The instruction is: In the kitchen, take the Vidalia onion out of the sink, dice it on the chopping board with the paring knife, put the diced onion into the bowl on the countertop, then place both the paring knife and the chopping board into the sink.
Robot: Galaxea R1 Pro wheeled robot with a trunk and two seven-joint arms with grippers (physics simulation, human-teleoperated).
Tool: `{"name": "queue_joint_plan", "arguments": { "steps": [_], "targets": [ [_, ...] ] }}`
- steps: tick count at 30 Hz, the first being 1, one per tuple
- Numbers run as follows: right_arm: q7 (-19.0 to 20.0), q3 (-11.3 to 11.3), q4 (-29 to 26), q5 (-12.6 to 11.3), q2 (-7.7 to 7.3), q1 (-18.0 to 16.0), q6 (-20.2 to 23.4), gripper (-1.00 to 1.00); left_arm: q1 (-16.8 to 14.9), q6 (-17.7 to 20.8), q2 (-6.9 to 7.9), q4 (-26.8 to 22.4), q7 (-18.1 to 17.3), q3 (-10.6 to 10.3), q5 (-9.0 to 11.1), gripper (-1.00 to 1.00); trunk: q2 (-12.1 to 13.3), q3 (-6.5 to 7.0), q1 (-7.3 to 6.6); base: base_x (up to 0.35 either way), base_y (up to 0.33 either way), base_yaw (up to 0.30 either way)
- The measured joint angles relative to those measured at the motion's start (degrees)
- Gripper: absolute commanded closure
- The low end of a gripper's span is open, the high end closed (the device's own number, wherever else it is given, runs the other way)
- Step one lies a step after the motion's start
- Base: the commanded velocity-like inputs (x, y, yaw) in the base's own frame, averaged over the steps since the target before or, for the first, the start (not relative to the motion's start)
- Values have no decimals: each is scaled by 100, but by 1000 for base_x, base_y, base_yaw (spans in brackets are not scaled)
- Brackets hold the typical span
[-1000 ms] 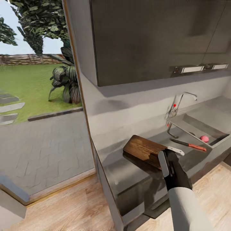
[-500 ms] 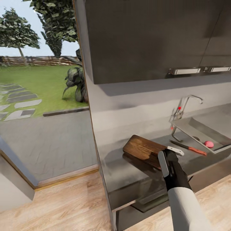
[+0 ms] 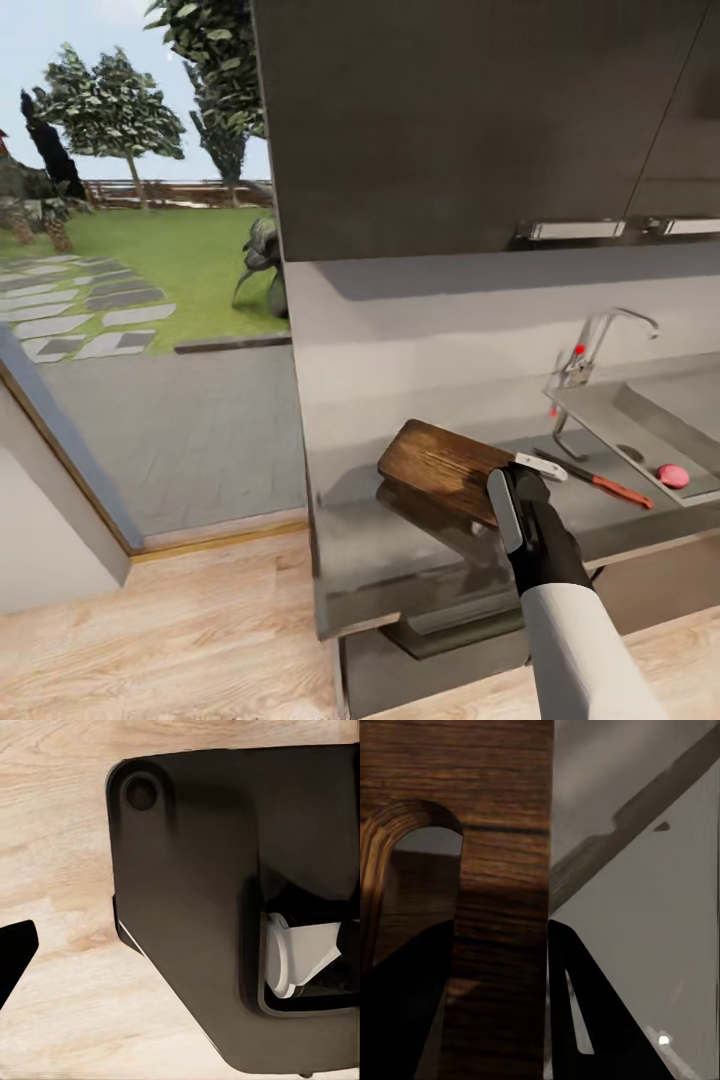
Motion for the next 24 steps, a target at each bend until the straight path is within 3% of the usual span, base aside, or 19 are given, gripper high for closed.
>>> {"name": "queue_joint_plan", "arguments": {
  "steps": [24],
  "targets": [
    [191, 23, 28, -9, 0, 0, 1, 100, -7, 1, -4, 23, 0, 0, 3, -100, 0, 129, 0, -101, -314, 246]
  ]
}}
